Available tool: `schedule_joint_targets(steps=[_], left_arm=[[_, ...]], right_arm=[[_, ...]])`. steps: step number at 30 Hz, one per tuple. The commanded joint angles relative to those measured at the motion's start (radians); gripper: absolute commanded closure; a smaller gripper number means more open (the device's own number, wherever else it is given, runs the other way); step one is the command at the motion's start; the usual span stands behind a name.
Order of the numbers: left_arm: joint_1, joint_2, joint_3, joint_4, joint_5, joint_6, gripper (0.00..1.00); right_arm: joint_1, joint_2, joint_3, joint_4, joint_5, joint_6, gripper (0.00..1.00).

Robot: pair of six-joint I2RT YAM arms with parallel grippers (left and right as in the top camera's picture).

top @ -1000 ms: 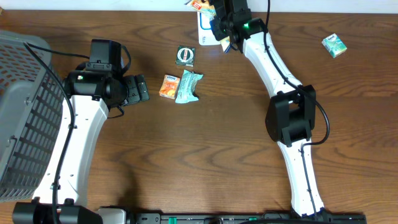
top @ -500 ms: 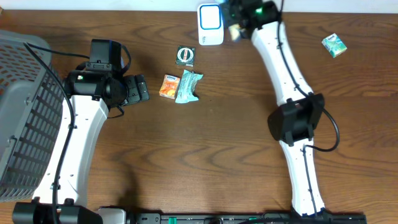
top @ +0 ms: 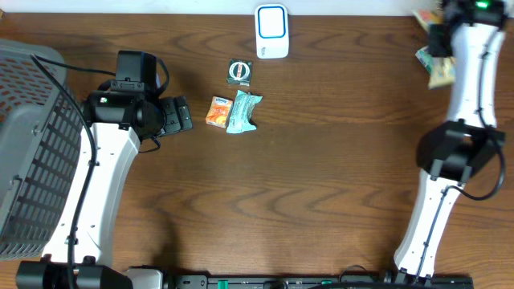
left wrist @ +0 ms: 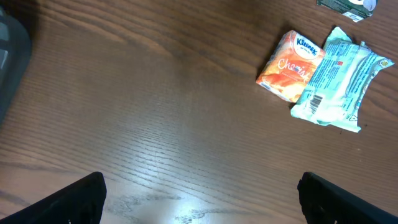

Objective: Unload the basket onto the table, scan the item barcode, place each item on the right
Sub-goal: 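Carry the snack bag to the right edge and release it, then move the right gripper to the mint-green wipe pouch and grasp it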

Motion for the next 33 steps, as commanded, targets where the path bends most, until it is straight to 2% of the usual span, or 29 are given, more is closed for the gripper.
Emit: schedule_joint_targets(steps=[1, 6, 9, 13, 20, 23, 30, 32, 33], left_arm=[[0.0, 0.005, 0.004, -0.002, -0.013, 0.005, 0.02], [0.0, 0.005, 0.004, -0.002, -0.013, 0.005, 0.02], [0.0, 0.005, 0.004, -0.002, -0.013, 0.005, 0.02], [0.0, 0.005, 0.004, -0.002, -0.013, 0.005, 0.02], [0.0, 0.005, 0.004, -0.002, -0.013, 0.005, 0.02], [0.0, 0.005, 0.004, -0.002, -0.013, 0.005, 0.02], [0.0, 0.005, 0.004, -0.003, -0.013, 0.005, 0.02], [0.0, 0.005, 0.004, -0.002, -0.013, 0.005, 0.02], [0.0, 0.005, 0.004, -0.002, -0.013, 0.005, 0.03]], right_arm=[[-0.056, -0.012, -0.02, -0.019, -0.149, 0.004, 0.01], [-0.103, -0.012, -0.082, -0.023, -0.315, 0.004, 0.01], [-0.1, -0.012, -0.122, -0.025, -0.499, 0.004, 0.01], [-0.051, -0.012, -0.135, -0.069, -0.974, 0.003, 0.01], [0.094, -0.011, -0.181, -0.072, -0.999, 0.003, 0.01], [0.198, -0.011, -0.246, -0.066, -0.986, 0.003, 0.05], [0.4, -0.011, -0.396, -0.063, -1.014, 0.014, 0.05], [0.448, -0.011, -0.423, -0.059, -1.014, 0.014, 0.12], [0.468, -0.01, -0.433, -0.051, -1.014, 0.015, 0.24]])
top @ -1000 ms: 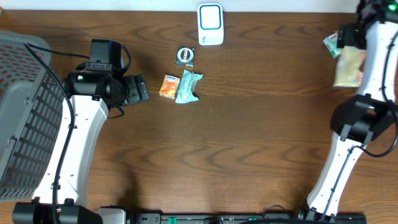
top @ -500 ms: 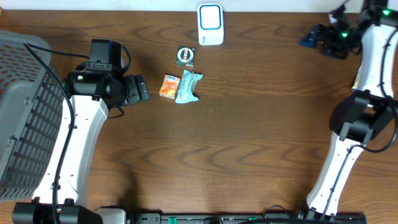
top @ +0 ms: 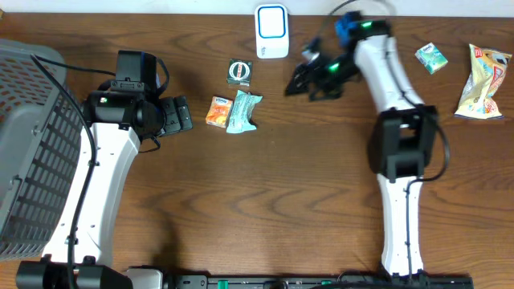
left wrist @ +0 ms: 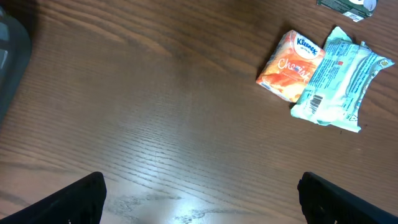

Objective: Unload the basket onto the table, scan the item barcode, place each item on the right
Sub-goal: 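Move the right gripper to the mint-green wipe pouch and grasp it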

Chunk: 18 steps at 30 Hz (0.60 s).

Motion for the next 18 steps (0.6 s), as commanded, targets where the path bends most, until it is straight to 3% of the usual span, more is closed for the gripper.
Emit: schedule_joint_targets(steps=[1, 16, 18], left_arm=[[0.0, 0.005, 0.004, -0.002, -0.013, 0.005, 0.02], [0.0, 0.005, 0.004, -0.002, -0.013, 0.005, 0.02], [0.0, 0.005, 0.004, -0.002, -0.013, 0.005, 0.02]], right_arm=[[0.07, -0.01, -0.04, 0.018, -0.029, 0.028, 0.28], [0.254, -0.008, -0.168, 0.417, -0.001, 0.475, 0.25], [0.266, -0.008, -0.193, 0.433, 0.041, 0.498, 0.33]])
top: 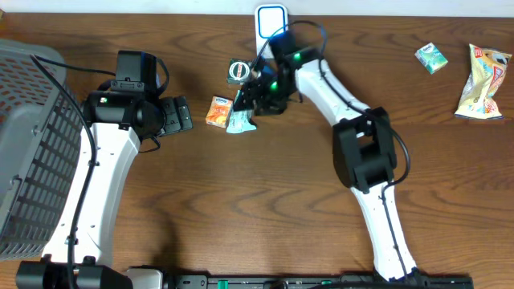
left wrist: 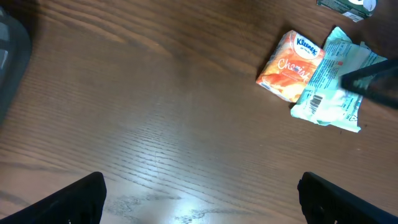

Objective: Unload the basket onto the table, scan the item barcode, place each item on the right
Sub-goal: 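Move the right gripper to the mint-green wipe pouch and grasp it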

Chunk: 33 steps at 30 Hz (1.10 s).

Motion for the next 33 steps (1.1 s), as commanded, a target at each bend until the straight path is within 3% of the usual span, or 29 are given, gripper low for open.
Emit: schedule_joint_targets(steps=[1, 3, 8, 14, 17, 23, 25, 28, 33], left_arm=[[0.0, 0.005, 0.004, -0.002, -0.013, 0.005, 0.02], [0.0, 0.005, 0.004, -0.002, -0.013, 0.005, 0.02], [0.0, 0.005, 0.004, -0.002, -0.013, 0.005, 0.02], [0.0, 0.005, 0.004, -0.002, -0.013, 0.005, 0.02], [0.0, 0.005, 0.004, -0.002, -0.013, 0.005, 0.02], [0.0, 0.005, 0.004, -0.002, -0.013, 0.005, 0.02], [0.0, 0.005, 0.004, -0.002, -0.013, 0.005, 0.02], [0.0, 0.005, 0.004, -0.002, -0.013, 0.005, 0.02], [0.0, 0.005, 0.004, -0.002, -0.013, 0.005, 0.02]], right_arm=[[0.026, -0.008, -0.037, 0.014, 0.052, 0.084, 0.45], [0.027, -0.008, -0.036, 0.012, 0.051, 0.084, 0.62], [0.007, -0.021, -0.034, 0.01, 0.041, 0.091, 0.82], [-0.033, -0.085, -0.024, -0.029, 0.041, 0.025, 0.8], [-0.046, -0.17, -0.024, -0.061, 0.04, -0.091, 0.85], [-0.047, -0.327, -0.024, -0.047, 0.042, -0.178, 0.9], [-0.047, -0.352, -0.024, -0.045, 0.048, -0.183, 0.89], [-0.041, -0.352, -0.026, -0.065, 0.113, -0.161, 0.6], [-0.024, -0.316, -0.06, -0.074, 0.254, -0.056, 0.44]])
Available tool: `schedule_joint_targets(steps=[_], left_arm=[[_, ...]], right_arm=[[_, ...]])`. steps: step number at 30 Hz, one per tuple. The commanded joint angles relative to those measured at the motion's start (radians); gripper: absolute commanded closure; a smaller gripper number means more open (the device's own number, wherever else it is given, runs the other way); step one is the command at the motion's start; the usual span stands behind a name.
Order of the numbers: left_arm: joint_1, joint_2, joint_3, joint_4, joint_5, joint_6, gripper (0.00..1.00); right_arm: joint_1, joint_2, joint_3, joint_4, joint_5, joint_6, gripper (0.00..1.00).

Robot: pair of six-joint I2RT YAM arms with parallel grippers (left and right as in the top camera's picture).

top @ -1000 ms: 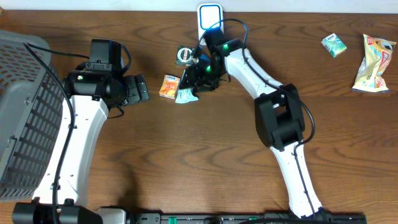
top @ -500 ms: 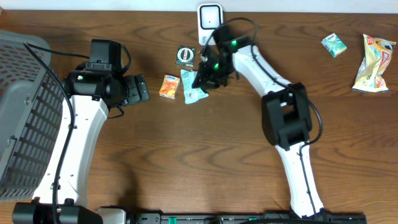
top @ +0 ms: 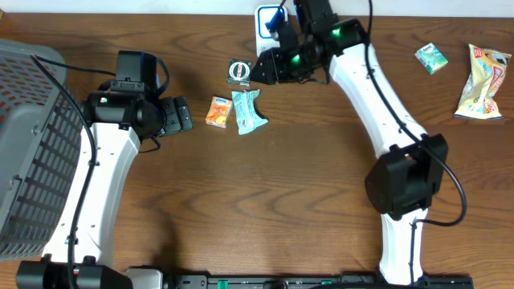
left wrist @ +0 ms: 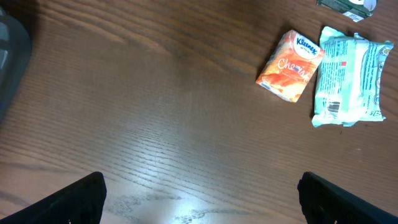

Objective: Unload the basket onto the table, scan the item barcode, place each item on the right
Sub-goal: 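Move the right gripper to the mint-green wipe pouch and grasp it, then lift the wipe pouch and hold it up to the scanner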

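Observation:
A pale green packet (top: pixel 250 111) (left wrist: pixel 348 78) lies flat on the wooden table, its barcode face up, beside an orange tissue packet (top: pixel 218 111) (left wrist: pixel 291 66). The white and blue scanner (top: pixel 263 34) stands at the table's far edge, partly covered by my right arm. My right gripper (top: pixel 259 72) hovers just below the scanner, right of a small dark packet (top: pixel 239 71), above the green packet and apart from it; its jaws do not show clearly. Left of the packets, my left gripper (top: pixel 181 114) (left wrist: pixel 202 199) stands open over bare wood, holding nothing.
A grey mesh basket (top: pixel 32 136) fills the left side of the table. At the far right lie a small green packet (top: pixel 431 58) and a yellow snack bag (top: pixel 482 68).
My right gripper was down on the green packet; now it is higher up, near the scanner. The packet lies turned, more upright and slightly to the right. The left arm has not moved.
My right gripper was at the far right corner by the snack bags. Then it was at mid-table near the scanner, then on the green packet. Now it is off the packet, which lies turned. The left gripper stayed open in place throughout.

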Motion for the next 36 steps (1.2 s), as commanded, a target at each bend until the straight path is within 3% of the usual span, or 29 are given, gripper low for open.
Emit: schedule_joint_targets(steps=[1, 7, 14, 17, 19, 20, 22, 28, 36], left_arm=[[0.0, 0.005, 0.004, -0.002, -0.013, 0.005, 0.02], [0.0, 0.005, 0.004, -0.002, -0.013, 0.005, 0.02], [0.0, 0.005, 0.004, -0.002, -0.013, 0.005, 0.02], [0.0, 0.005, 0.004, -0.002, -0.013, 0.005, 0.02], [0.0, 0.005, 0.004, -0.002, -0.013, 0.005, 0.02], [0.0, 0.005, 0.004, -0.002, -0.013, 0.005, 0.02], [0.0, 0.005, 0.004, -0.002, -0.013, 0.005, 0.02], [0.0, 0.005, 0.004, -0.002, -0.013, 0.005, 0.02], [0.0, 0.005, 0.004, -0.002, -0.013, 0.005, 0.02]], right_arm=[[0.025, 0.068, -0.055, 0.037, 0.111, 0.08, 0.43], [0.052, 0.208, -0.073, 0.126, 0.083, 0.168, 0.41], [0.057, 0.322, -0.074, 0.193, -0.014, 0.167, 0.46], [0.057, 0.322, -0.074, 0.198, -0.016, 0.167, 0.57], [0.056, 0.322, -0.073, 0.211, -0.044, 0.167, 0.7], [0.056, 0.322, -0.073, 0.211, -0.057, 0.167, 0.84], [0.053, 0.319, -0.072, 0.211, -0.072, 0.158, 0.99], [0.021, 0.255, -0.063, 0.201, -0.159, 0.053, 0.99], [-0.052, -0.024, -0.063, 0.09, -0.163, -0.155, 0.99]])
